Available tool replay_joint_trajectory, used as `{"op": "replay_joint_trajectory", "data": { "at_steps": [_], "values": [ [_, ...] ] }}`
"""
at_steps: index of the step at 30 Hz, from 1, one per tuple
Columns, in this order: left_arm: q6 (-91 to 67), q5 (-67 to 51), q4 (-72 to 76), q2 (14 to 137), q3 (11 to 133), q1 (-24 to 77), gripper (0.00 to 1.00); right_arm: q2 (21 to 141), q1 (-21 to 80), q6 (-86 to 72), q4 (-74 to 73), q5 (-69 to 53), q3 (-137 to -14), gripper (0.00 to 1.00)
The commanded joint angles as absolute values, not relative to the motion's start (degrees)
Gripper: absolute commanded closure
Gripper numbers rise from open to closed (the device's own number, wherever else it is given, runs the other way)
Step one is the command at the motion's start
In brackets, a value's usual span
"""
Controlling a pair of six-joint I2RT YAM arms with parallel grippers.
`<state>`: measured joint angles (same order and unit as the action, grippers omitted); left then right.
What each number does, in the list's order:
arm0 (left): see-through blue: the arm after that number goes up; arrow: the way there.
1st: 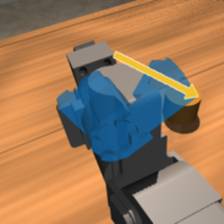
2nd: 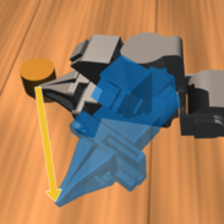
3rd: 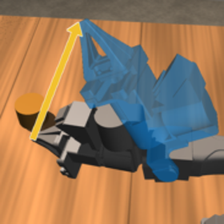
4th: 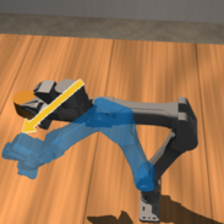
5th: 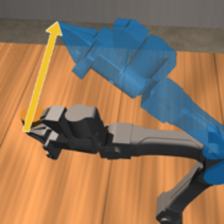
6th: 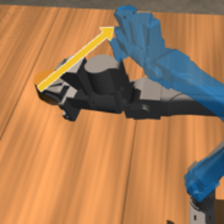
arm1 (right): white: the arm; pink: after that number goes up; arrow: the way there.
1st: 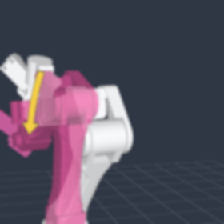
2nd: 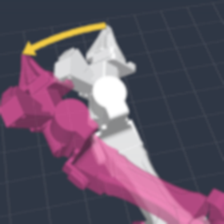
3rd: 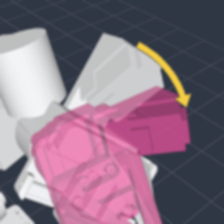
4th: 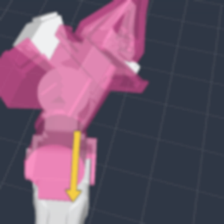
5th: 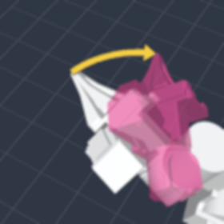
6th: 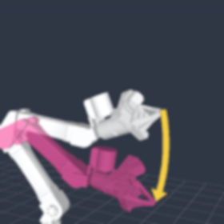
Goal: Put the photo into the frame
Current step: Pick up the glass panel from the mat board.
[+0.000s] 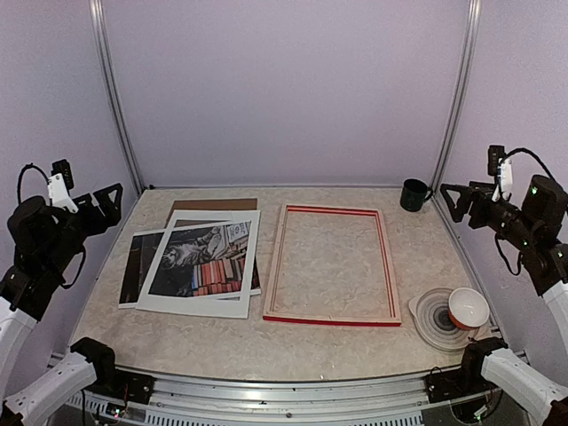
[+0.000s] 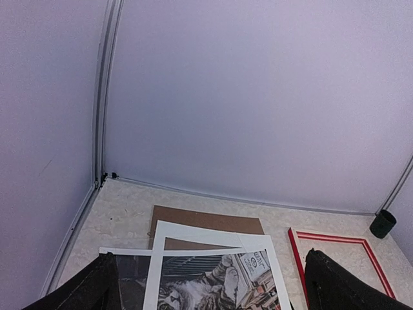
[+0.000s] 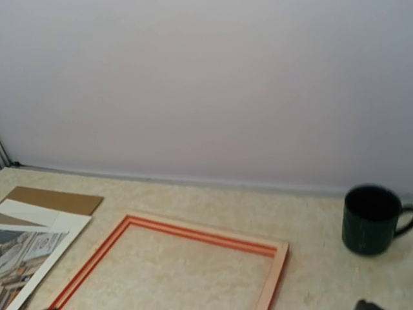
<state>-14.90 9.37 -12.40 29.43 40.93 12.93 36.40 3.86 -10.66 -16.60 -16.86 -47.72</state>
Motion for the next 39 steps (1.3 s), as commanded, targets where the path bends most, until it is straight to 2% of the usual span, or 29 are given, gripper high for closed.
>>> {"op": "replay_joint_trajectory", "data": {
  "at_steps": [1,3,6,17,22,25,33,39],
  "values": [
    [-17.9,9.1,-12.0,28.0,38.5,12.9,0.01,34.9,4.3,-16.7,-18.9,-11.1,-46.2,0.01],
    [-18.5,9.2,-11.8,28.4,38.3,12.8,0.01,34.0,4.3,-20.2,-19.6,-9.3,-45.2,0.01],
    [-20.1,10.3,-12.7,30.7,39.1,12.8,0.01,33.6,4.4,-18.4,-16.7,-15.3,-43.3,0.01],
    [-29.1,19.5,-13.3,40.9,38.5,12.7,0.01,46.5,5.4,-21.2,-19.3,-17.4,-45.8,0.01],
    [-30.4,18.1,-11.6,43.9,37.4,14.1,0.01,50.7,9.5,-22.4,-18.1,-16.9,-46.7,0.01],
    [-30.8,20.2,-12.1,45.2,37.3,17.4,0.01,52.7,12.8,-22.3,-18.1,-14.9,-47.8,0.01],
    [-27.4,31.7,-13.0,46.0,36.5,33.5,0.01,58.4,19.8,-21.6,-17.1,-13.4,-50.4,0.01],
    [-26.3,31.5,-14.4,50.1,37.3,43.2,0.01,64.2,24.9,-20.4,-15.7,-14.3,-52.2,0.01]
  ]
}}
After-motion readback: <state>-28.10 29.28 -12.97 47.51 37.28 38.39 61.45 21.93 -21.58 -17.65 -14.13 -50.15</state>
